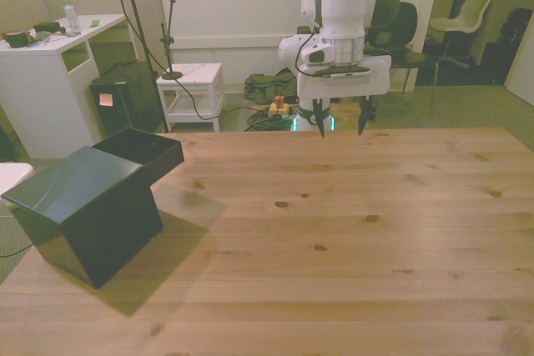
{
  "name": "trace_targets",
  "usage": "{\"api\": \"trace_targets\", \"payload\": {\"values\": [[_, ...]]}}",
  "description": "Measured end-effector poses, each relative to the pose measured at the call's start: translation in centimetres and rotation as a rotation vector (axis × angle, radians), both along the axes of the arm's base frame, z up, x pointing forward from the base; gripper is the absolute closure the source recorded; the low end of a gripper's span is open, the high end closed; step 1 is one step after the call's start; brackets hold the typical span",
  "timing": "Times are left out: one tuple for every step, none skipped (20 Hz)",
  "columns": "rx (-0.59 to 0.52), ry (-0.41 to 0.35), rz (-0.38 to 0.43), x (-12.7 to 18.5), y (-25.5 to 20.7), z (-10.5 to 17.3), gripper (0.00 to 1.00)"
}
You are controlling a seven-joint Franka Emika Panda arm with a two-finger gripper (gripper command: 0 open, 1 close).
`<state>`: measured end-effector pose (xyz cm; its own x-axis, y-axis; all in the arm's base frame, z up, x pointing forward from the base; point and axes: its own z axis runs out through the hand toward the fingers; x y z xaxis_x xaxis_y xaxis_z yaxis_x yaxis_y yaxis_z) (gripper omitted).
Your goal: Close the top drawer
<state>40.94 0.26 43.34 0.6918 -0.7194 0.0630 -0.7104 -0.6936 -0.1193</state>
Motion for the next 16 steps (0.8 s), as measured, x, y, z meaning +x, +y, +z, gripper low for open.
{"api": "trace_targets", "payload": {"values": [[-0.002, 0.001, 0.001, 0.0, 0.0, 0.0, 0.00], [-0.012, 0.001, 0.007, 0.0, -0.1, 0.0, 0.00], [-0.015, -0.001, 0.000, 0.1, -0.3, 0.0, 0.00], [-0.018, -0.008, -0.018, 0.2, -0.9, 0.1, 0.00], [-0.023, -0.018, -0.044, 0.3, -1.9, 0.3, 0.00], [-0.027, -0.027, -0.080, 0.5, -3.2, 0.6, 0.00], [-0.028, -0.037, -0.119, 0.8, -4.7, 0.9, 0.00], [-0.026, -0.044, -0.150, 1.0, -6.2, 1.1, 0.00], [-0.028, -0.050, -0.182, 1.4, -7.7, 1.3, 0.00], [-0.029, -0.055, -0.215, 1.6, -9.3, 1.4, 0.00], [-0.029, -0.058, -0.246, 1.9, -10.9, 1.5, 0.00], [-0.026, -0.061, -0.277, 2.2, -12.5, 1.6, 0.00], [-0.022, -0.064, -0.310, 2.4, -14.2, 1.8, 0.00], [-0.019, -0.070, -0.340, 2.6, -15.9, 2.1, 0.00], [-0.017, -0.077, -0.369, 2.9, -17.4, 2.4, 0.00], [-0.016, -0.084, -0.394, 3.2, -18.9, 2.8, 0.00]]}}
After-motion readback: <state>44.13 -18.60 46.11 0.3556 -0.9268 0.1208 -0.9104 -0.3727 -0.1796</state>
